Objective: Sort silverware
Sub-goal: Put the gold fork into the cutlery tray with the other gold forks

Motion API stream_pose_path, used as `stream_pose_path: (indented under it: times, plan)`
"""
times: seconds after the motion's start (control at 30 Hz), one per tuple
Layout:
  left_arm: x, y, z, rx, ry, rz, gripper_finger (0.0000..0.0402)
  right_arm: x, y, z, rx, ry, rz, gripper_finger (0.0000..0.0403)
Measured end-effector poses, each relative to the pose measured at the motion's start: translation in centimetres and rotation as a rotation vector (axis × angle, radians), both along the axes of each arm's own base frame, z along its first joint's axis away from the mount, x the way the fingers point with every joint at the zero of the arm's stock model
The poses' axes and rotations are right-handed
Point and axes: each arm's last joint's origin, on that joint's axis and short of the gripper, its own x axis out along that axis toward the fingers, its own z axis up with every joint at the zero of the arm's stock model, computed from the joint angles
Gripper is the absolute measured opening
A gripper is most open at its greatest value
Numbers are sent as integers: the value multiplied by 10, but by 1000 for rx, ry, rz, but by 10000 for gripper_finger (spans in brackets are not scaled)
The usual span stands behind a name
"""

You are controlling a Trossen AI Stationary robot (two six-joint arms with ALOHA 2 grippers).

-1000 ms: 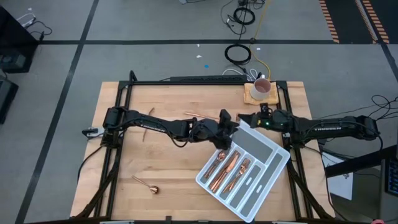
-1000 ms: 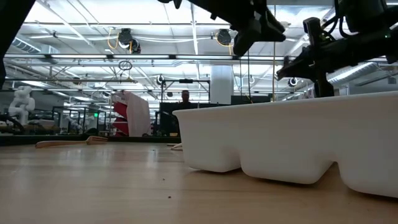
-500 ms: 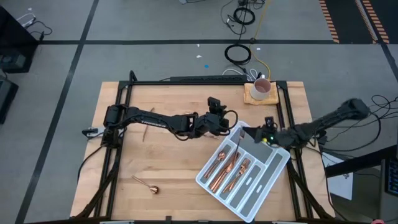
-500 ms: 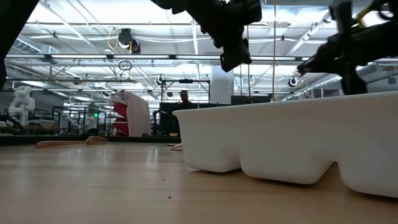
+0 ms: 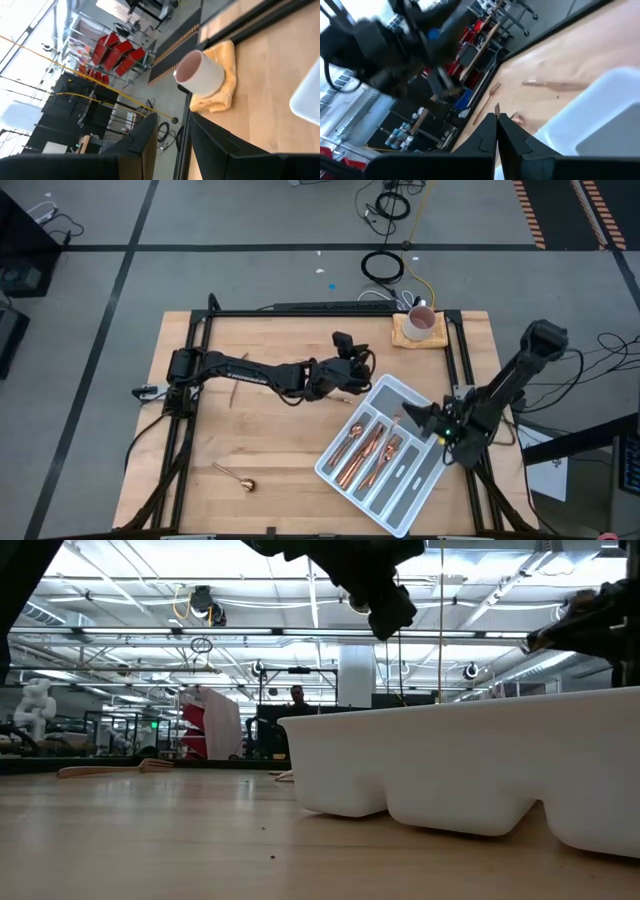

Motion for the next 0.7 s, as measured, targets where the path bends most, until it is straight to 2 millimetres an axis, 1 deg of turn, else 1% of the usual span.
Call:
stream_pose_path:
  times: [0.1,0.3,0.43,0.53,0.6,0.7]
  plan:
    - [1,2,2,0,-26,4,121,8,12,-13,10,-8,5,0]
    - [0,7,3,2,-25,22,121,25,35,-38,17,-4,3,0]
    - [0,7,3,2,-24,23,121,33,49,-52,-42,-10,-41,0]
    - [0,7,3,2,-23,22,121,32,59,-55,-34,-57,-52,0]
    - [0,7,3,2,-23,22,121,30,63,-56,-51,-58,-45,0]
    - [0,9,3,3,-22,26,121,28,71,-50,-8,-51,13,0]
